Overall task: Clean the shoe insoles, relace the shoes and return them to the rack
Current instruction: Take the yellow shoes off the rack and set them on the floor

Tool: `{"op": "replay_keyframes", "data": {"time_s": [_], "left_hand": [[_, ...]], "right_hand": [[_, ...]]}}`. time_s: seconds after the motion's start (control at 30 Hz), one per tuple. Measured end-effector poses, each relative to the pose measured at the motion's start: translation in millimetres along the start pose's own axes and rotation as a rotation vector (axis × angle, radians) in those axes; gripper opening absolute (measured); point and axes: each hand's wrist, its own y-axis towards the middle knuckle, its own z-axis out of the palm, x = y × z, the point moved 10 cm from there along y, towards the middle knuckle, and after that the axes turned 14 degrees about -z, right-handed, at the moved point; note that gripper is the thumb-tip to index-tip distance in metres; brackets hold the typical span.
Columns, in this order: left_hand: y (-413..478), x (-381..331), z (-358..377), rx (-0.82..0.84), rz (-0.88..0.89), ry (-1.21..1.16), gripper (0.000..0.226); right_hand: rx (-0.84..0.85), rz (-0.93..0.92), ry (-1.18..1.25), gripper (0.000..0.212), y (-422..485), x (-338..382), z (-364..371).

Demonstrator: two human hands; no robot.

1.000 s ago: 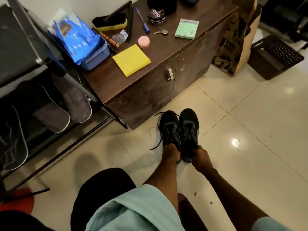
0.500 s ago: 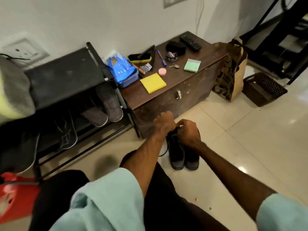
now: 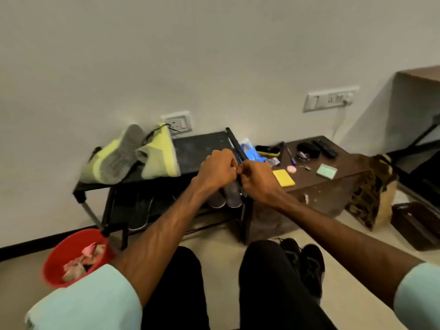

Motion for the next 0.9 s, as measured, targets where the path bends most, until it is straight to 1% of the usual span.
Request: {"op": "replay_keyframes", "data": {"time_s": [0.07,0.27,0.37,0.43,0.5,0.57,0.63,0.7,0.77,0.8,0.83,0.9], "left_hand": [[-3.5,27.9,-28.2,-0.052,-0.028,-0.029,0.012],[-12.5,117.2,-81.6,-0.199,-0.116,-0.038,0.014],[-19.1,155.9,-107.9,-0.339,-0.128,-0.074,0.018],[-26.8,174.5,-125.8,-0.451,-0.116,-0.09,0.02],[-31.4,189.7,-138.4,-0.532,-0.094,-0.043,0.023],[-25.0,208.1,-138.0,-0.524,-0.115,0.081,0.038],[-13.4,232.1,-134.4,-0.491,-0.198,0.229,0.059],[-2.0,257.0,-134.8,-0.459,-0.297,0.299,0.072],[6.6,280.6,-137.3,-0.425,-0.392,0.275,0.081],[9.7,293.7,-138.4,-0.404,-0.449,0.222,0.084],[12.7,308.2,-138.5,-0.378,-0.509,0.144,0.085],[16.0,330.8,-135.4,-0.329,-0.592,0.006,0.08]], "right_hand": [[-0.003,-0.073,0.021,0.021,16.3,30.4,14.0],[0.014,-0.139,0.112,0.019,47.9,93.0,74.0],[0.006,-0.181,0.127,0.018,59.4,123.2,106.1],[0.011,-0.228,0.087,0.027,65.6,143.4,122.3],[0.035,-0.282,0.058,0.039,73.3,162.2,136.5],[0.094,-0.321,-0.011,0.054,83.4,176.0,150.8],[0.176,-0.336,-0.159,0.071,95.7,182.9,165.3],[0.26,-0.321,-0.305,0.085,107.9,182.5,179.3],[0.337,-0.314,-0.441,0.092,116.3,178.8,190.7],[0.367,-0.31,-0.502,0.094,119.5,176.4,195.3],[0.392,-0.304,-0.555,0.094,121.7,173.8,199.4],[0.408,-0.295,-0.642,0.089,124.9,170.1,204.9]]}}
